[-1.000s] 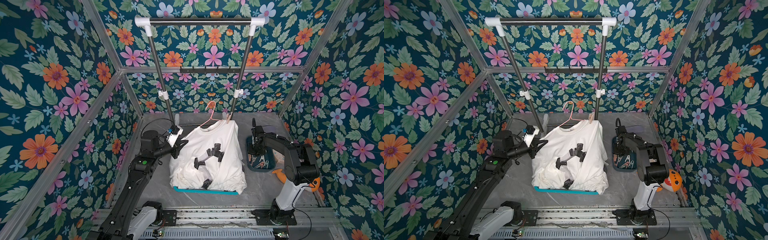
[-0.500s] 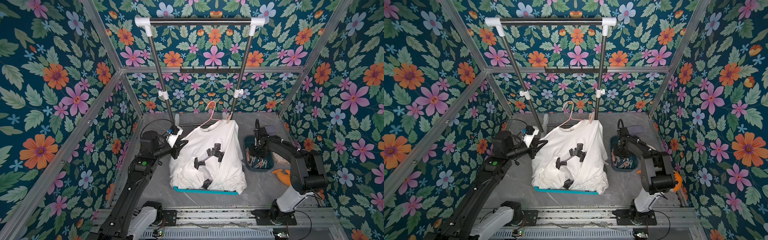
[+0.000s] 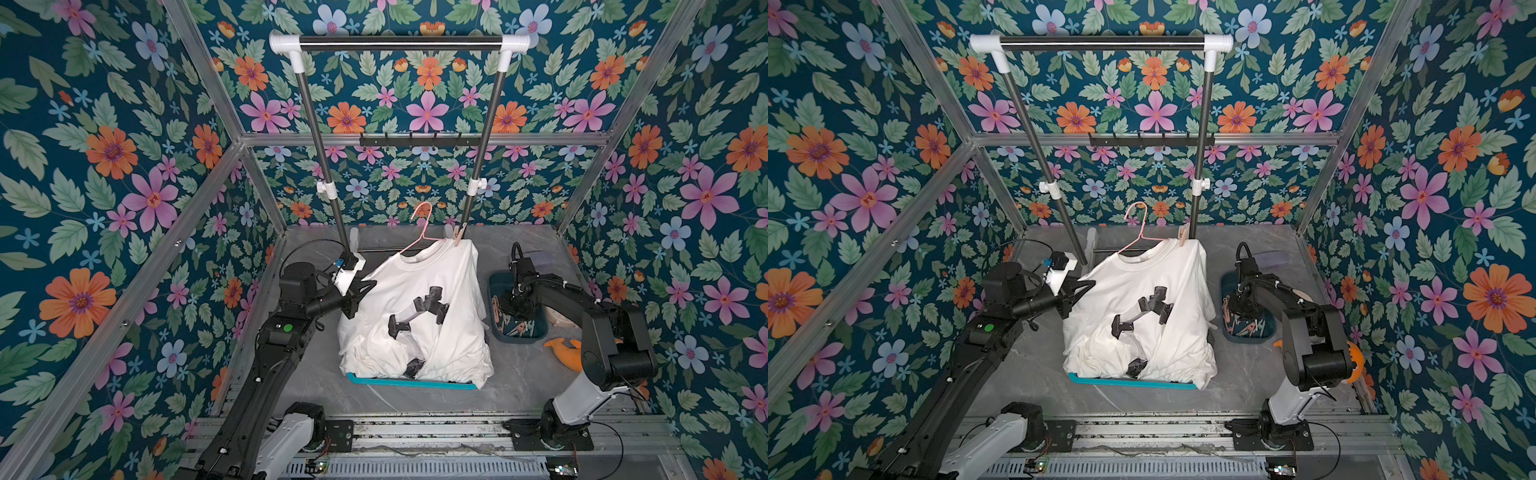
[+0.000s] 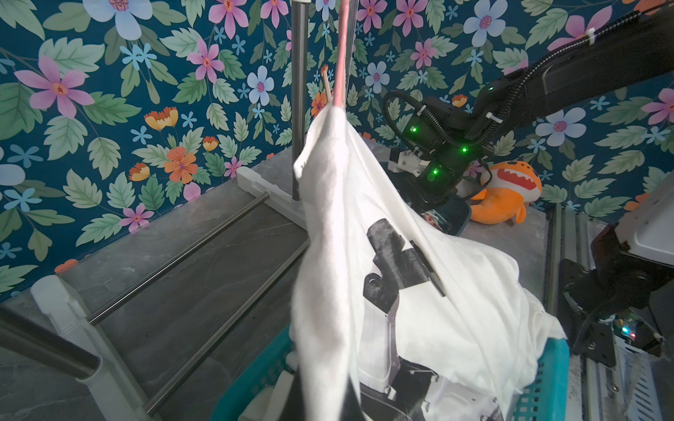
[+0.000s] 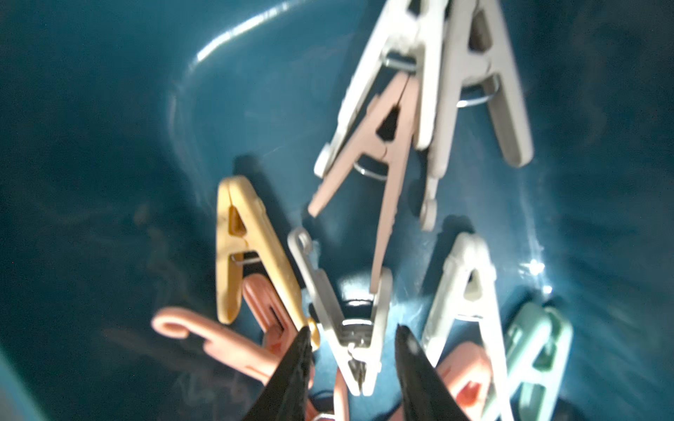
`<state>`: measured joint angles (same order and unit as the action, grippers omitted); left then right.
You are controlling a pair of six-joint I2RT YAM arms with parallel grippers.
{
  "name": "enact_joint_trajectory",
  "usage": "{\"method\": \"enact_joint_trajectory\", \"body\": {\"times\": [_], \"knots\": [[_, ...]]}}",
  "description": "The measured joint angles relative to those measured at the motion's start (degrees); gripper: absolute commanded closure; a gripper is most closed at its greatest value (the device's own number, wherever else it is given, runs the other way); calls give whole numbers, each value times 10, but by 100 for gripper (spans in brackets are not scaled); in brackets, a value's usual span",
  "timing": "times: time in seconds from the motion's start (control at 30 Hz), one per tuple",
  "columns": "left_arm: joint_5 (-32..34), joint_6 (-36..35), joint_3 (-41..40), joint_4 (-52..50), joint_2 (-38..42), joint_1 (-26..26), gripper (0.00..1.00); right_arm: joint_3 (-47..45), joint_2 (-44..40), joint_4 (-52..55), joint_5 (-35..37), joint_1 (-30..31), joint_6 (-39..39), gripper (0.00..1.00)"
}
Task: Use clothespins to secure the t-shirt on both sides of the hanger
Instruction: Pick up the clothespin from the storage box.
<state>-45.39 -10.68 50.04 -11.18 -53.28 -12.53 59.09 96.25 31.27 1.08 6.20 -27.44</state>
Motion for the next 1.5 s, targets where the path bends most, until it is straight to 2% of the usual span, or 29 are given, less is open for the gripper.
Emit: {"method": "enact_joint_trajectory", "body": {"times": [0.43,0.77,1.07,1.5], "knots": [[0,0,0,0,3,0,100,12,25,-11,-1,-8,-4,58],[1,0,-3,0,4,0,100,19,47,-12,0,-8,-4,60],[2,0,-3,0,4,0,100,9,45,-20,9,-8,-4,68],[2,0,-2,0,3,0,100,-11,12,-11,3,-7,8,73]]}}
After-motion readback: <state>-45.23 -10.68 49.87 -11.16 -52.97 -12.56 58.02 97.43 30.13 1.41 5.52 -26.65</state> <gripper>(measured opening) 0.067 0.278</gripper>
